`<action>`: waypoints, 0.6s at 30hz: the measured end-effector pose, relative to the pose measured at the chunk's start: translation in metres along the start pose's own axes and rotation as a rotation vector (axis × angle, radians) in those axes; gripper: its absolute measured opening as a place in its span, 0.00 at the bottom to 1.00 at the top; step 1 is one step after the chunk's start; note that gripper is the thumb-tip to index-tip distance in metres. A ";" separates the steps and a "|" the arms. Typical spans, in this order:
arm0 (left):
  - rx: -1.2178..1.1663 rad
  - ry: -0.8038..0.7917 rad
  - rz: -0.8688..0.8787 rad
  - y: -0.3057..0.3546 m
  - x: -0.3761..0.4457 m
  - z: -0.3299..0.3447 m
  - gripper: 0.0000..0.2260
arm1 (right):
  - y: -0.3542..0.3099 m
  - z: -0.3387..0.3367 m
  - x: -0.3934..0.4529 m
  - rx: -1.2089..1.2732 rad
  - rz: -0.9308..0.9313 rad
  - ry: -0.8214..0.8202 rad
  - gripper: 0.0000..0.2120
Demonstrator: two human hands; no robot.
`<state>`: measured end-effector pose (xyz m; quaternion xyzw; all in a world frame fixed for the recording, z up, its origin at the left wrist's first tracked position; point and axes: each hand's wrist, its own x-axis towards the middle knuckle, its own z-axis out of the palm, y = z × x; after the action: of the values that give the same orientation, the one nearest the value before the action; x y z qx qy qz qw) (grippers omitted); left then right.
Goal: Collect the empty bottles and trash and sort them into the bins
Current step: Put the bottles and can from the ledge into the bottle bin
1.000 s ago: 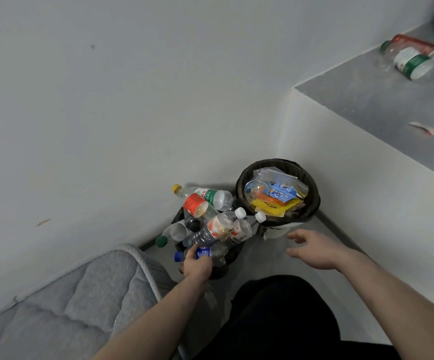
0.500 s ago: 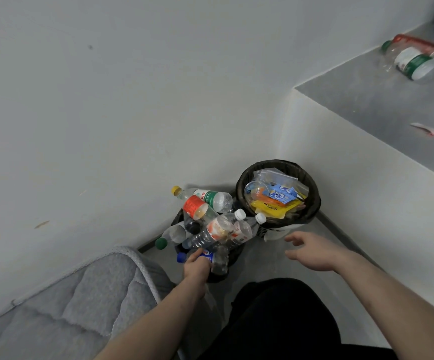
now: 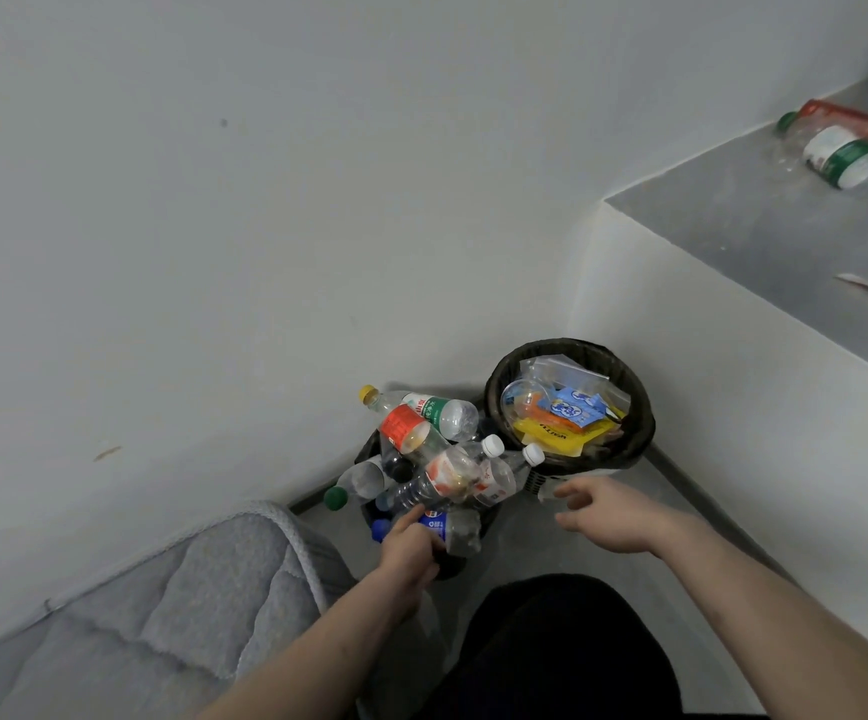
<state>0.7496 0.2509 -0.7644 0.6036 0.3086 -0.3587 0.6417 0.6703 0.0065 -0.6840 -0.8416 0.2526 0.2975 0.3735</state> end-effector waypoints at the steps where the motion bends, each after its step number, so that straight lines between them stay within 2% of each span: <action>1: -0.023 -0.006 -0.014 -0.001 0.001 0.004 0.32 | -0.001 0.001 0.002 0.002 -0.003 -0.006 0.25; 4: -0.046 0.030 -0.003 -0.009 0.017 0.013 0.33 | -0.002 0.003 0.007 -0.013 -0.006 -0.021 0.25; 7: 0.005 0.121 0.004 -0.019 0.034 0.014 0.28 | -0.002 0.002 0.010 -0.018 -0.005 -0.021 0.24; 11: -0.047 0.197 0.020 -0.021 0.034 0.012 0.27 | 0.000 0.002 0.016 -0.034 -0.007 -0.033 0.23; 18: -0.010 0.236 0.022 -0.026 0.034 0.016 0.24 | -0.002 0.002 0.019 -0.051 0.004 -0.044 0.22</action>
<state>0.7462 0.2313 -0.8056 0.6419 0.3772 -0.2765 0.6076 0.6838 0.0054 -0.6978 -0.8436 0.2385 0.3229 0.3567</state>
